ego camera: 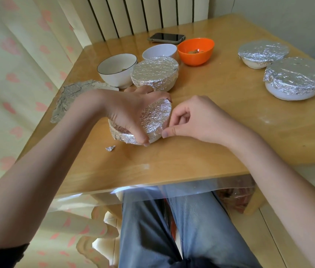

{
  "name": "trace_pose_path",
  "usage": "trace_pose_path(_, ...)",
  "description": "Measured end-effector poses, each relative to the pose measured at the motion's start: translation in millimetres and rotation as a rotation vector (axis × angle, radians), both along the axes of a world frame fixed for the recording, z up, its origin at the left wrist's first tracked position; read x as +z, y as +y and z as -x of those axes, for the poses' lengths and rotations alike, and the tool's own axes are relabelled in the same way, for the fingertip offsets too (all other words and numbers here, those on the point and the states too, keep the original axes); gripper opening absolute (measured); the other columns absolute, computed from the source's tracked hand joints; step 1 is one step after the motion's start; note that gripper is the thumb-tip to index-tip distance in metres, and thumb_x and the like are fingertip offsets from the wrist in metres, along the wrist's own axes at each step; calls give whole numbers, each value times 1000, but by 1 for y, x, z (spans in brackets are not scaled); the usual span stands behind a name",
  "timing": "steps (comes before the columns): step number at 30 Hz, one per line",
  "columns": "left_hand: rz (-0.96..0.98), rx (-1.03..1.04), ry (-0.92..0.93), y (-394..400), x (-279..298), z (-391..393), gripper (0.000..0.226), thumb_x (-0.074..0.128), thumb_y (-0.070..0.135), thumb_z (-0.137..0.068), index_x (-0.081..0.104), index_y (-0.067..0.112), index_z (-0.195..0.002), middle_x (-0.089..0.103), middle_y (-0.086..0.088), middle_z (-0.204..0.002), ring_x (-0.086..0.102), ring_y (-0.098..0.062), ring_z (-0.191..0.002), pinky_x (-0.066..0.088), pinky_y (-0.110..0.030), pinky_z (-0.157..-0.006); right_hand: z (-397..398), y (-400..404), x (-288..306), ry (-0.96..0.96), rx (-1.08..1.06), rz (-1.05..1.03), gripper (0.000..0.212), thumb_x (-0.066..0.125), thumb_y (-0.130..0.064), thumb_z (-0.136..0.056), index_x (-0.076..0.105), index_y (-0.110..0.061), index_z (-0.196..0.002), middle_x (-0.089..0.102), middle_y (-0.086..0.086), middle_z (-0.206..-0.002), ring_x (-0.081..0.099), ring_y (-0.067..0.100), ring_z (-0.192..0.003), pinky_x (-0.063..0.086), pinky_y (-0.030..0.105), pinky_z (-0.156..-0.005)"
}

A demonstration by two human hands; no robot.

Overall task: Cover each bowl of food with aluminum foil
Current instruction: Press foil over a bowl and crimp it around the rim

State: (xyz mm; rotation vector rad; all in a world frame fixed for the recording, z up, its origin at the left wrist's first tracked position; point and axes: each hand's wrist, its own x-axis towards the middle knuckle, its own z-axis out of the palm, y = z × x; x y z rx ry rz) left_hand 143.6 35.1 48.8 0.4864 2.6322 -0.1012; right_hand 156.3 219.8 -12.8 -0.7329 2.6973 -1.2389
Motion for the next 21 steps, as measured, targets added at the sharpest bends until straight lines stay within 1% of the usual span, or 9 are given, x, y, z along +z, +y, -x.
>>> trace_pose_path(4,19,64,-14,2,0,-2,124,86,53,-49,5,53,-142,17,11,-148,21,-23,-139,34,-49,-108,9,-3,14,50,-47,-72,36,84,-48,-58,64,-18,-56,61,-8,-50,50,4,-39,49,32,-54)
trace_pose_path(5,33,97,-12,3,0,-3,125,83,58,-46,4,53,-143,18,9,-148,26,-26,-138,36,-49,-107,11,-3,16,80,-62,-100,35,85,-48,-57,64,-20,-56,60,-12,-49,52,3,-42,48,30,-55)
trace_pose_path(8,100,258,-13,7,-1,-7,129,74,78,-42,-3,54,-144,15,-3,-155,37,-36,-134,37,-51,-106,9,3,15,168,-134,-141,30,81,-49,-64,66,-23,-62,58,-11,-53,53,5,-53,47,29,-59)
trace_pose_path(11,143,382,-50,17,2,-14,140,57,94,-39,-22,50,-146,2,-11,-164,18,-36,-148,22,-53,-115,-2,11,9,171,-145,-188,21,76,-45,-73,67,-27,-73,61,-13,-66,57,7,-65,48,30,-63)
trace_pose_path(13,112,382,-71,21,9,-18,139,48,95,-38,-31,48,-143,3,-7,-164,7,-31,-151,13,-52,-117,-15,13,4,122,-124,-224,20,75,-45,-73,66,-30,-82,63,-14,-74,56,6,-69,46,28,-63)
trace_pose_path(14,102,357,-70,19,14,-20,137,47,93,-40,-33,48,-141,-1,-5,-164,-1,-29,-151,8,-52,-118,-22,12,2,111,-119,-235,23,75,-49,-73,64,-33,-85,63,-15,-77,55,3,-69,44,27,-62)
trace_pose_path(16,108,275,-65,10,24,-21,138,56,87,-42,-35,51,-139,-19,0,-162,-20,-26,-147,-1,-54,-117,-35,6,-1,140,-128,-236,33,71,-60,-70,60,-35,-88,61,-17,-80,52,-3,-69,40,24,-58)
trace_pose_path(18,142,142,-81,-1,25,-18,145,70,77,-39,-35,54,-137,-31,6,-158,-30,-22,-143,-4,-54,-117,-44,-2,-2,190,-165,-218,41,65,-70,-68,57,-34,-87,59,-17,-80,52,-2,-70,36,22,-55)
trace_pose_path(21,72,17,-127,-9,12,-13,149,85,72,-37,-25,62,-138,-26,9,-160,-24,-17,-147,0,-50,-121,-47,-13,-2,251,-235,-210,45,64,-72,-68,57,-30,-84,59,-14,-81,54,7,-76,35,25,-58)
